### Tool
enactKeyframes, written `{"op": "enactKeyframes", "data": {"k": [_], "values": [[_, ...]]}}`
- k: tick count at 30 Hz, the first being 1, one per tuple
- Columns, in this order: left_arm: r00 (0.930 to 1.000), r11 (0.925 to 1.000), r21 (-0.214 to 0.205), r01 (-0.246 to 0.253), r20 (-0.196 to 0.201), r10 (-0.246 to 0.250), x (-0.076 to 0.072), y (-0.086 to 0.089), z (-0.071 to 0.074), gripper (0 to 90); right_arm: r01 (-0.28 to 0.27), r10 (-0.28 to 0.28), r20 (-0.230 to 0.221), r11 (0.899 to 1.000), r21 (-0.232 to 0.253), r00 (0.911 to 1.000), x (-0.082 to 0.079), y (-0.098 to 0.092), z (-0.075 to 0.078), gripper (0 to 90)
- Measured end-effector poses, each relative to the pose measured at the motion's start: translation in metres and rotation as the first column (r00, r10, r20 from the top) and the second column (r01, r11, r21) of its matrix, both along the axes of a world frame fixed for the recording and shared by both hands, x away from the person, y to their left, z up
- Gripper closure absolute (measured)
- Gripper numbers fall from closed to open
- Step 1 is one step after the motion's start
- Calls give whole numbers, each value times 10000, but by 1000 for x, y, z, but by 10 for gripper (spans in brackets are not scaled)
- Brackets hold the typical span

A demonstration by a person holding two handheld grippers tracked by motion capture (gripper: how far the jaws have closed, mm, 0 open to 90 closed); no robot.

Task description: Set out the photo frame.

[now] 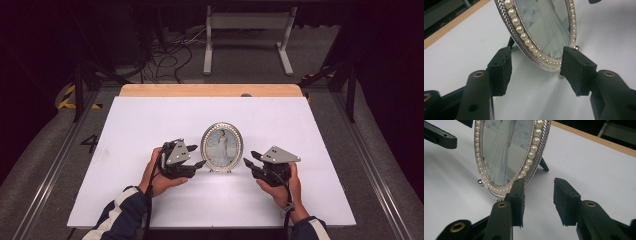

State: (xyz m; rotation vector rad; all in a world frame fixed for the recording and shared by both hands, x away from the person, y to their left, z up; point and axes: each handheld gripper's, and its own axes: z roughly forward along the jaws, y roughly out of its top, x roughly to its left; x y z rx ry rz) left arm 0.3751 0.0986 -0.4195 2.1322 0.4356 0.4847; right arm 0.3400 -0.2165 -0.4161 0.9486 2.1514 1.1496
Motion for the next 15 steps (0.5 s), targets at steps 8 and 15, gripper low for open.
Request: {"op": "enactKeyframes", "data": {"k": [8,15], "values": [[9996,9995,160,-270,123,269,-4,2,-1,257,51,-51,-17,9997,-247,10000,-2,-5,-1,450],[9999,9994,306,-167,-40,168,-7,5,-5,158,214,-219,-123,9989,-411,9997,-4,-10,-3,331]]}}
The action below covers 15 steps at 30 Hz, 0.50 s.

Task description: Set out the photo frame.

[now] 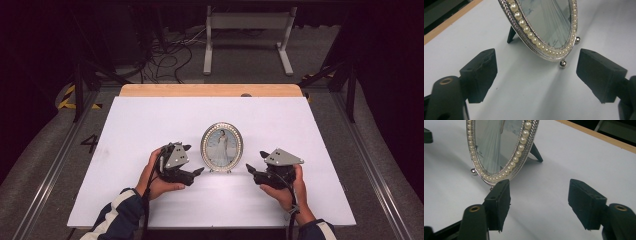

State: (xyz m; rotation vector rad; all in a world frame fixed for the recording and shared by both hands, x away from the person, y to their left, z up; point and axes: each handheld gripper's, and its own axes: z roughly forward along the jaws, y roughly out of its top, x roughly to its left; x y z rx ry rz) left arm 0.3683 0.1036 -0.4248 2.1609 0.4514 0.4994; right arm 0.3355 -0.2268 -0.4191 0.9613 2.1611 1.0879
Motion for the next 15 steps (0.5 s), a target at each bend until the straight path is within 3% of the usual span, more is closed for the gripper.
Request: {"op": "enactKeyframes", "data": {"k": [6,15], "values": [[10000,10000,18,8,-74,-7,-3,5,-2,114,289,-290,-24,9995,-149,9996,0,-3,-1,274],[10000,9996,285,-68,20,68,-8,14,-5,93,172,-169,58,9987,-487,9998,-2,1,-2,263]]}}
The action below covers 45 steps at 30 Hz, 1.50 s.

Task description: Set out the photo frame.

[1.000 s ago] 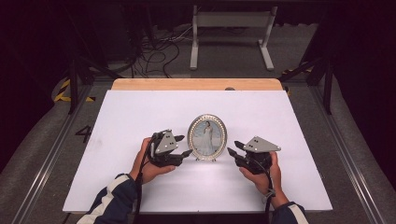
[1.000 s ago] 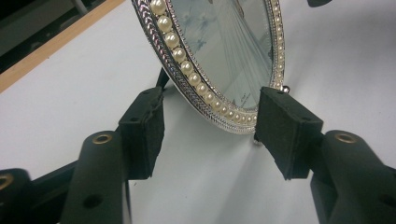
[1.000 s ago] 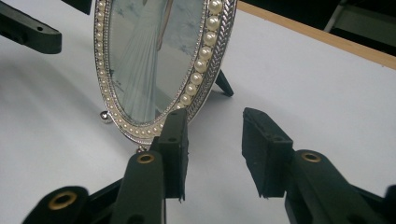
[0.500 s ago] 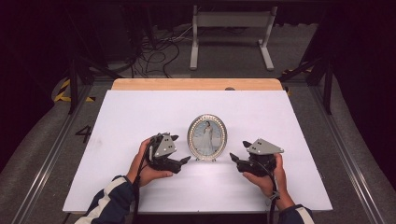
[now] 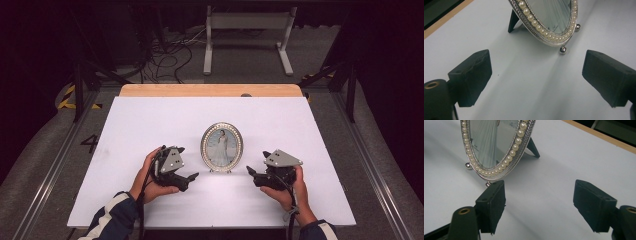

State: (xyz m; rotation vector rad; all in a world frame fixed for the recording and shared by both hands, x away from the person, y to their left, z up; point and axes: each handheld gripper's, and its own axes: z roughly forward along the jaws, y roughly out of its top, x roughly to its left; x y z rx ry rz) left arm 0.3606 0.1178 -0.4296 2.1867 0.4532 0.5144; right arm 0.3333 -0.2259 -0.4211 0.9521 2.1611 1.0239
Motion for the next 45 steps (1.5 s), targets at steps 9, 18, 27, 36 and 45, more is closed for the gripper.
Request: {"op": "enactKeyframes", "data": {"k": [9,18,27,36,45], "values": [[9999,9998,174,-128,27,128,-3,9,-2,92,-89,91,73,9996,-277,9999,-2,2,-1,255],[9996,9990,355,-289,39,287,-6,22,-4,93,-90,87,-50,9981,-604,9999,-9,-10,-4,241],[9993,9983,442,-377,-9,378,-11,35,-6,90,14,-19,-81,9977,-672,10000,-13,-21,-6,239],[9982,9969,517,-597,44,595,-18,50,-7,89,129,-130,-5,9975,-693,9999,-17,-26,-6,235],[9976,9961,547,-693,58,691,-26,64,-9,88,170,-165,82,9975,-691,9998,-19,-25,-5,230]]}}
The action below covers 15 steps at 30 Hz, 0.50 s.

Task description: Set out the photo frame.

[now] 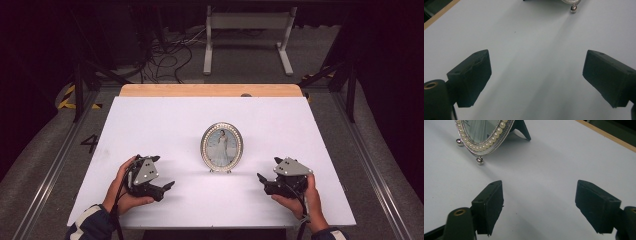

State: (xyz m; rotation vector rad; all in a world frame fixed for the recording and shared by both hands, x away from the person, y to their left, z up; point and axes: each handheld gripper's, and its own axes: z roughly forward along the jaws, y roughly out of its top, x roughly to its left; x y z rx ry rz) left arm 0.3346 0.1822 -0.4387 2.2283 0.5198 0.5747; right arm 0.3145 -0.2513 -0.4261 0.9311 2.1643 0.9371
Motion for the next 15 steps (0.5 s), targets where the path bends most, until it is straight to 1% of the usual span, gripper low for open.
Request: {"op": "enactKeyframes", "data": {"k": [3,4,6,7,12,13,15], "values": [[10000,10000,-43,-27,-6,27,-2,4,-1,87,-14,14,10,10000,-10,10000,-1,0,0,227],[9999,9998,-122,-130,-38,129,-3,6,-1,87,-6,6,8,10000,-22,10000,-2,-1,0,226],[9999,9999,-67,-132,-42,132,-4,10,-2,87,-10,10,15,9999,-149,10000,-4,-3,-2,225],[9998,9997,-119,-191,-58,190,-5,11,-2,87,24,-24,-10,9999,-117,10000,-5,-3,-2,224],[9993,9993,-112,-368,-97,367,-8,22,-5,86,207,-207,1,9998,-75,9998,-8,-14,-3,223],[9993,9993,-112,-368,-97,367,-8,22,-5,86,236,-236,-20,9997,-71,9997,-9,-16,-3,222],[9982,9983,-114,-574,-177,572,-9,30,-6,86,329,-329,-20,9995,-29,9995,-10,-20,-4,221]]}}
